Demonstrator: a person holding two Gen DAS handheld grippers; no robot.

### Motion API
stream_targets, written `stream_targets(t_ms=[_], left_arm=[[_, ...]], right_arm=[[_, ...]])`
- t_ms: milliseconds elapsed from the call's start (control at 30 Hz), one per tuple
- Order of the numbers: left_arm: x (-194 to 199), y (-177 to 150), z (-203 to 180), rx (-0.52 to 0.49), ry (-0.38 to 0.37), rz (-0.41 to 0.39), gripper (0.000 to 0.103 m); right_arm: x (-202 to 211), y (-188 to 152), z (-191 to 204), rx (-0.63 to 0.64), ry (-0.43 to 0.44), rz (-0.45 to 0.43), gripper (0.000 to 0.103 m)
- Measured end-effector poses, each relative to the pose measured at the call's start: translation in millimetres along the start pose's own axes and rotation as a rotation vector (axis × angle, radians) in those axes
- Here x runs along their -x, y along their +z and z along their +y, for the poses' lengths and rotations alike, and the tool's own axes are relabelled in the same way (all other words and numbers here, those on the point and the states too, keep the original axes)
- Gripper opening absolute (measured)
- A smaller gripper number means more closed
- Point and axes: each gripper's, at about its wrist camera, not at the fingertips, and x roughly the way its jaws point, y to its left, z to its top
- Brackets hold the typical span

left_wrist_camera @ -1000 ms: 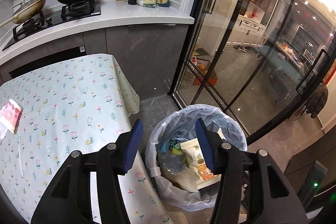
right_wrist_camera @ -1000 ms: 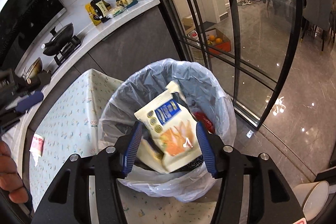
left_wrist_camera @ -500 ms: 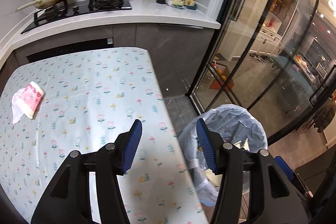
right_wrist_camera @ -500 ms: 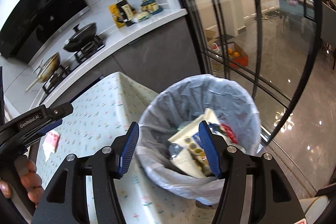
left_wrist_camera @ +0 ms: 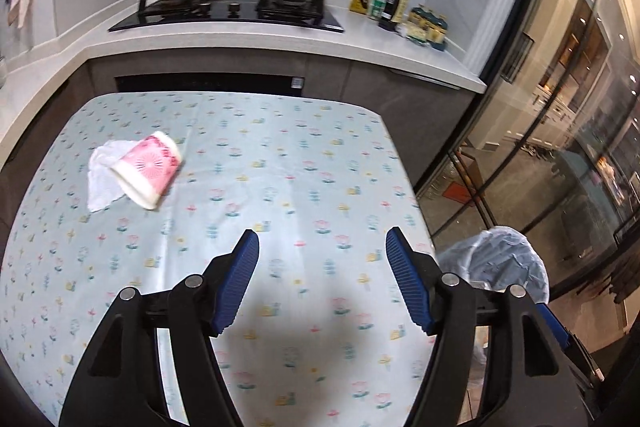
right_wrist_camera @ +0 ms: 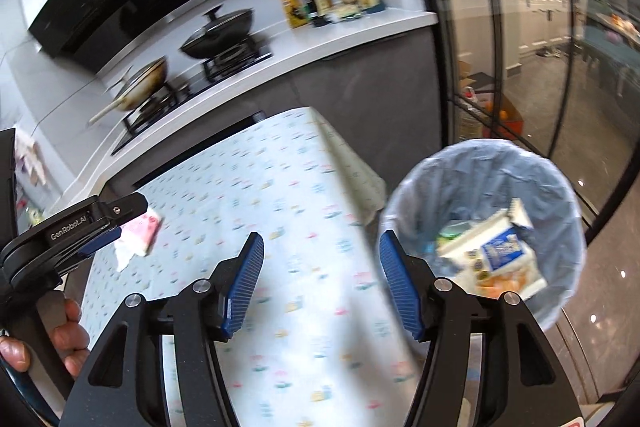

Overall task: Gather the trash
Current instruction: 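Move both tools back over the pink cup and white napkin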

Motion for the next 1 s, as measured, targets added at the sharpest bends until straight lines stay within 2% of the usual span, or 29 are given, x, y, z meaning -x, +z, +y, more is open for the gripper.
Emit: stream_targets(t_ms=[267,400,567,800,1000], left_arm=[[11,1,72,0.064,0.073,-0.012,0.063],[16,2,111,0.103,0.11,-0.019,0.071],[17,6,163,0.143,0.16,-0.025,0.072],[4,14,230,0.204,0.213,-0.014,0.072],[-18,23,265,0.215,0.233,0.0,0.072]], right_arm=[[-25,-13,77,0.092,0.08,0.058,0.059],[-42,-23,117,0.14,0.114,0.09,0.059],[-69,-33,166,0.194,0.15,0.13,0.059],[-115,-42,226,0.254,0.185,0.174,0.059],[-156,-46,264,0.282,0.196,0.204,0.059]])
